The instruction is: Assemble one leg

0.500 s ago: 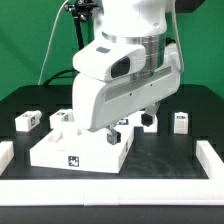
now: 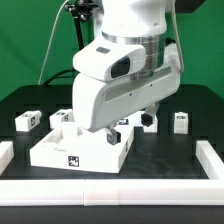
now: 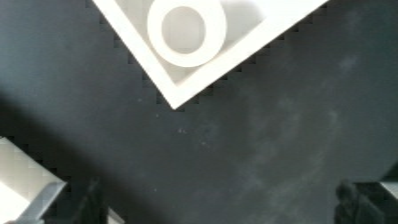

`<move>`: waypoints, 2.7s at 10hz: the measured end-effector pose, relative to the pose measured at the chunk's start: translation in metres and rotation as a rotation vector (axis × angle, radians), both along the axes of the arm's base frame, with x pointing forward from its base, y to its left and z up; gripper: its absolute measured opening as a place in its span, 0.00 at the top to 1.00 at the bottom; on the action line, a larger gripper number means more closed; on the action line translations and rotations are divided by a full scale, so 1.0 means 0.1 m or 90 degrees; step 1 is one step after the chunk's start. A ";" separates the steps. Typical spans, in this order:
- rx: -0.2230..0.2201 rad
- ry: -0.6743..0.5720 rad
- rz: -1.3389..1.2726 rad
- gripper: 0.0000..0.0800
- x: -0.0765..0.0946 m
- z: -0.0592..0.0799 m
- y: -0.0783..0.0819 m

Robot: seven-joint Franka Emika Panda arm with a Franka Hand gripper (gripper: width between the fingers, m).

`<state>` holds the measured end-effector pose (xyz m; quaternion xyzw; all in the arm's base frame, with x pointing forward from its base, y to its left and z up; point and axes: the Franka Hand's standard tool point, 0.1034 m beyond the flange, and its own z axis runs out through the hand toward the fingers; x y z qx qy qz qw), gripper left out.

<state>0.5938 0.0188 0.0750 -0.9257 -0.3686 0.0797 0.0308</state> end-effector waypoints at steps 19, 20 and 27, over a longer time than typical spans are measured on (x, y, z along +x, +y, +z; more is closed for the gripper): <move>0.032 -0.032 0.268 0.19 -1.19 -0.20 -0.14; 0.035 -0.028 0.286 0.19 -1.22 -0.21 -0.16; 0.037 -0.076 0.346 0.19 -1.41 -0.42 -0.29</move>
Offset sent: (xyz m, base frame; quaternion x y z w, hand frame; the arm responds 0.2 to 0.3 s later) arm 0.0000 0.0000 0.0000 0.0000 0.0000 0.0000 1.0000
